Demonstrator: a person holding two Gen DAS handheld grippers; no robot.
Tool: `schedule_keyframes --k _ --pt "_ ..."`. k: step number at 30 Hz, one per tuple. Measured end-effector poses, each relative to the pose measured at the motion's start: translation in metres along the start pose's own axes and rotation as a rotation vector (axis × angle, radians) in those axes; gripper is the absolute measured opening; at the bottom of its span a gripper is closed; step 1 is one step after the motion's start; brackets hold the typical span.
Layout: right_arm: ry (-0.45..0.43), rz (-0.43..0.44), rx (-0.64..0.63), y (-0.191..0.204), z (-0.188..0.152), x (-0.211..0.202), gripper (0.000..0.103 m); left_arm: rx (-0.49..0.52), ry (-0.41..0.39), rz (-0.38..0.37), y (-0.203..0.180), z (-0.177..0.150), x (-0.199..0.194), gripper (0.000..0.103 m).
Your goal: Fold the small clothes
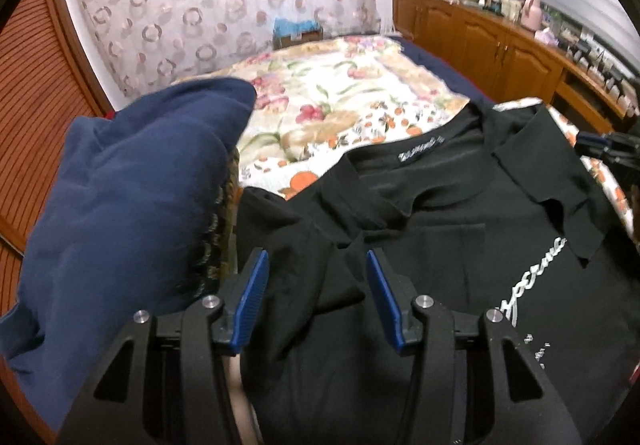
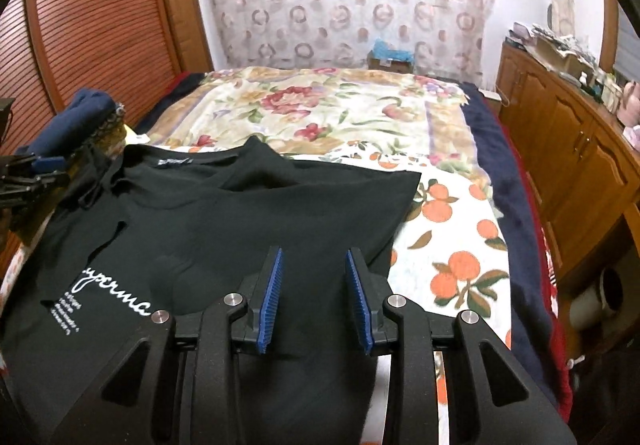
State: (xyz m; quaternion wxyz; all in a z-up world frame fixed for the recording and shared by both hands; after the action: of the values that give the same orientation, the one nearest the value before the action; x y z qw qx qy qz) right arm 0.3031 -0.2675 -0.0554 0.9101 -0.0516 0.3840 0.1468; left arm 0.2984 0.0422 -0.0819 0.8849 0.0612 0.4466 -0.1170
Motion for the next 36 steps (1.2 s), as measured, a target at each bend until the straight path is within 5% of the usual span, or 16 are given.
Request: schedule_keyframes --k 6,8,13,16,25,28,36 --pt "0.001 0.008 0.005 -0.006 0.002 0.008 0.032 0.049 0.076 0.07 -0.003 0.001 0.021 0.05" --pt "0.0 0.013 0.009 -0.008 0.003 0.01 0.032 0.064 0.107 0.101 -0.002 0.0 0.03 0.038" --pt "-0.002 0.014 0.008 -0.008 0.005 0.012 0.032 0.063 0.156 0.112 0.006 -0.002 0.042 0.028" --pt "-0.002 0.012 0.009 -0.009 0.006 0.013 0.032 0.063 0.166 0.103 0.008 -0.002 0.038 0.002" --pt "0.007 -0.003 0.013 -0.019 0.009 0.02 0.034 -0.038 -0.091 0.124 0.028 0.023 -0.041 0.001" --pt "0.019 -0.01 0.017 -0.024 0.01 0.024 0.043 -0.065 -0.117 0.125 0.042 0.023 -0.049 0.001" --pt "0.072 -0.042 0.031 -0.04 0.006 0.044 0.045 -0.077 -0.138 0.066 0.041 0.016 -0.054 0.001"
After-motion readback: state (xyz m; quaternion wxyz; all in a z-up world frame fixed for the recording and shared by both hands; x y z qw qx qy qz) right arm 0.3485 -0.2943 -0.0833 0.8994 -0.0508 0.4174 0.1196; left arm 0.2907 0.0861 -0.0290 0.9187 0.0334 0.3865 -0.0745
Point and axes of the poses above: each gripper's, at about its wrist camera, not at the fingertips, and x roughly the way its jaws point, y to its left, z to its top, the point moved 5 cm from there along x, roughly the way its jaws point, and after that the axes turned 7 degrees about -z, right-handed, at the moved point
